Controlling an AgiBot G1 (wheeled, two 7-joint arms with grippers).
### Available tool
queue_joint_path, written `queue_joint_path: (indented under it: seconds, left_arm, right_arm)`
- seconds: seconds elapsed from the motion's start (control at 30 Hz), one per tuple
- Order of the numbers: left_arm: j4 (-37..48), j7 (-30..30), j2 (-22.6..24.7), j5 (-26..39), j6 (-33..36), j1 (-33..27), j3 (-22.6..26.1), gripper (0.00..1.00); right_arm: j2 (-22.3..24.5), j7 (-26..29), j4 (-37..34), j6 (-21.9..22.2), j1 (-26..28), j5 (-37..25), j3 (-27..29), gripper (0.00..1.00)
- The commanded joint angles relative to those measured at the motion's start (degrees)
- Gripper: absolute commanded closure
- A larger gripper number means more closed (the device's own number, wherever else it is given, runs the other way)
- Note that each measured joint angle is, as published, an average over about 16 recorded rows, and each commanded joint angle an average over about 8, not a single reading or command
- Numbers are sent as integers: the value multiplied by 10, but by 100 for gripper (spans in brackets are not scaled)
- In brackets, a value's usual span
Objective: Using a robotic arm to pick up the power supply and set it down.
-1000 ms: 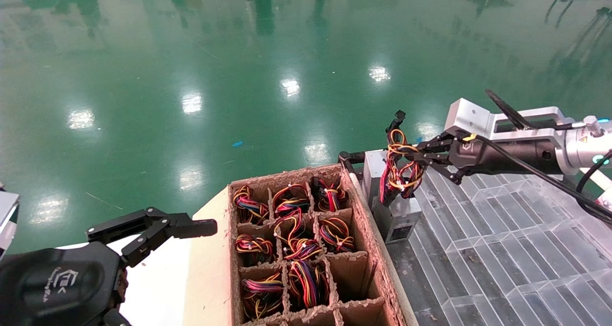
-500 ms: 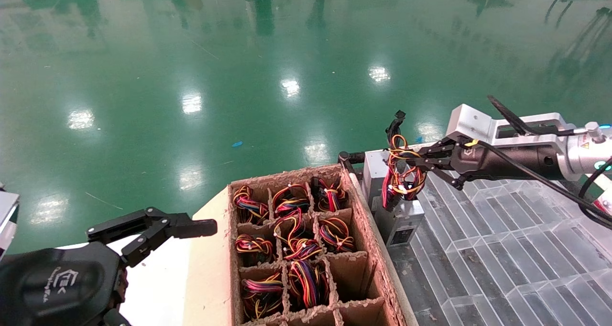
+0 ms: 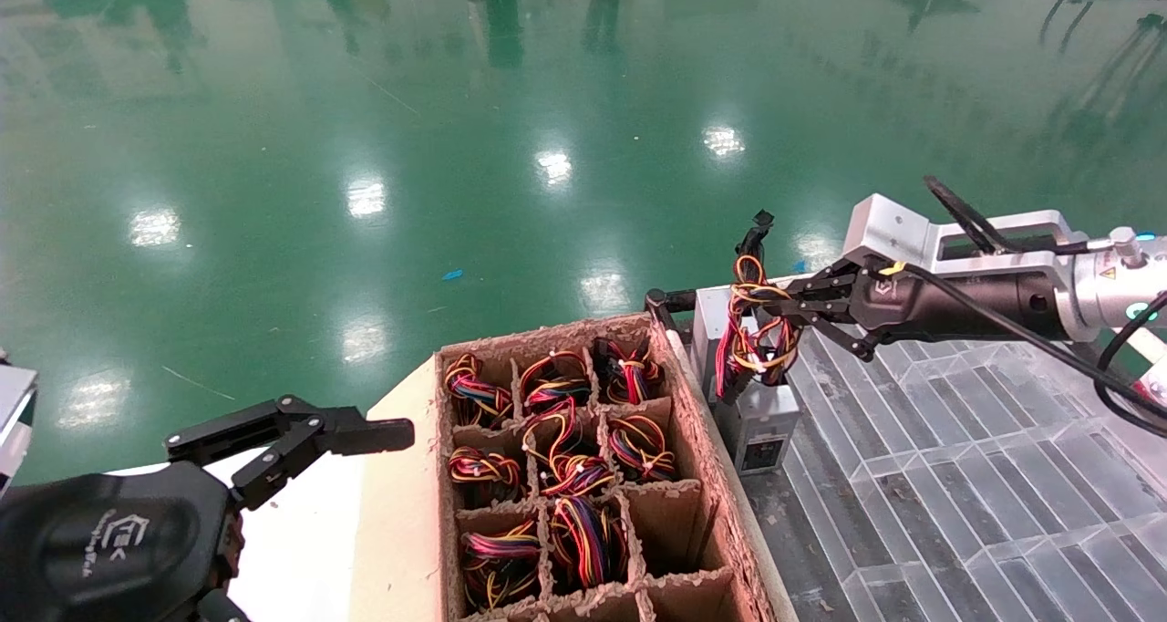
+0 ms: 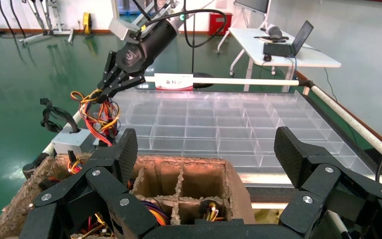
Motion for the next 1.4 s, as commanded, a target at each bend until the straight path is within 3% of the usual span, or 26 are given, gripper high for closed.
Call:
queue_joint_path:
  seconds: [0.03,0.4,0.43,0.47,0.67,0.73,1.4]
  left_arm:
    - [0,0,0,0,0,0,0,0]
    - [0,0,0,0,0,0,0,0]
    - [0,0,0,0,0,0,0,0]
    - [0,0,0,0,0,0,0,0]
    - [0,0,0,0,0,0,0,0]
    - [0,0,0,0,0,0,0,0]
    - [0,0,0,0,0,0,0,0]
  right_arm:
    - [0,1,0,-3,2,0,0,100]
    - [-3,1,0,4,-1,-8,-6,100]
    - [-3,1,0,5,-1,-8,-6,96]
    - [-4,2,-1,6,-2,-8,-6,88]
    - [-7,3,-2,10,-6,-10,-7,13]
    - [-7,3,-2,10,-7,-10,-8,0]
    - [-2,9,-4,-2,-2,3,2,0]
